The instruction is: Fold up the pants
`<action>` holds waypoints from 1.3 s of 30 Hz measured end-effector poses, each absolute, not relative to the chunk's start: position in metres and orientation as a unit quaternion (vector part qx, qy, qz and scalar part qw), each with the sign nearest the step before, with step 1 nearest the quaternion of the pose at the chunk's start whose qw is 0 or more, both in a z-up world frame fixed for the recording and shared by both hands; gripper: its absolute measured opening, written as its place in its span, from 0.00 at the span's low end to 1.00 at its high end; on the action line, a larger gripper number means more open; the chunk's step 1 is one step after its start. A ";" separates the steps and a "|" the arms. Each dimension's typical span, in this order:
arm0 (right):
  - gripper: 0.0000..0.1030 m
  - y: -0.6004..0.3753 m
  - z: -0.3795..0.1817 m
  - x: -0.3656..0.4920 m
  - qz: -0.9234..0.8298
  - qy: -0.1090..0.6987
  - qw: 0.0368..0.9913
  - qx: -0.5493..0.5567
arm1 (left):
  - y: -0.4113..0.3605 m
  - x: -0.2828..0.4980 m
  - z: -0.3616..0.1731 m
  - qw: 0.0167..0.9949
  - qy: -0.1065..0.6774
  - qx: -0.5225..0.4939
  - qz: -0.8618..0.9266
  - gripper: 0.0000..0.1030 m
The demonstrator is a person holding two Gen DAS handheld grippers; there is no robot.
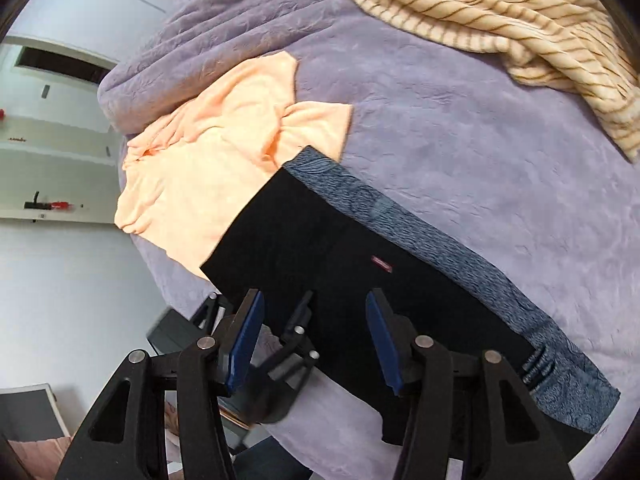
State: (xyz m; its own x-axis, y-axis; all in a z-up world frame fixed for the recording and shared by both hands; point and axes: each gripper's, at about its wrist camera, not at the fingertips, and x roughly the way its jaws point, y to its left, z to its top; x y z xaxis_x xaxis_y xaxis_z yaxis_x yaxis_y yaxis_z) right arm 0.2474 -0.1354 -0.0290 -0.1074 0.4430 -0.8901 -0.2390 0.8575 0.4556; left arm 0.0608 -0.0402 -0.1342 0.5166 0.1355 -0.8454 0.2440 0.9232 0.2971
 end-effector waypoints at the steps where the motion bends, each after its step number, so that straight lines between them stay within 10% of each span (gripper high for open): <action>1: 0.57 -0.121 -0.031 0.253 0.266 0.705 0.654 0.063 | -0.042 0.060 -0.135 0.849 0.488 0.201 -0.032 0.44; 13: 0.58 0.024 -0.107 0.258 0.308 0.778 0.539 -0.093 | -0.042 0.064 -0.130 0.848 0.485 0.212 -0.035 0.44; 15: 0.15 0.024 -0.110 0.257 0.293 0.773 0.551 -0.116 | -0.042 0.063 -0.127 0.850 0.481 0.213 -0.043 0.44; 39: 0.13 -0.327 0.041 0.158 0.269 0.586 0.708 0.287 | -0.238 -0.018 0.023 0.870 0.350 0.217 -0.272 0.44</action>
State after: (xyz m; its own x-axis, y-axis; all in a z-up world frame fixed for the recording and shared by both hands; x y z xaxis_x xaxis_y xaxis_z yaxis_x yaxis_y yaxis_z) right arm 0.1580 -0.3268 0.0409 0.1683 0.7175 -0.6760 -0.0456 0.6907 0.7217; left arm -0.0177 -0.2380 0.0233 0.6082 -0.3208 -0.7261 0.6241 0.7584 0.1877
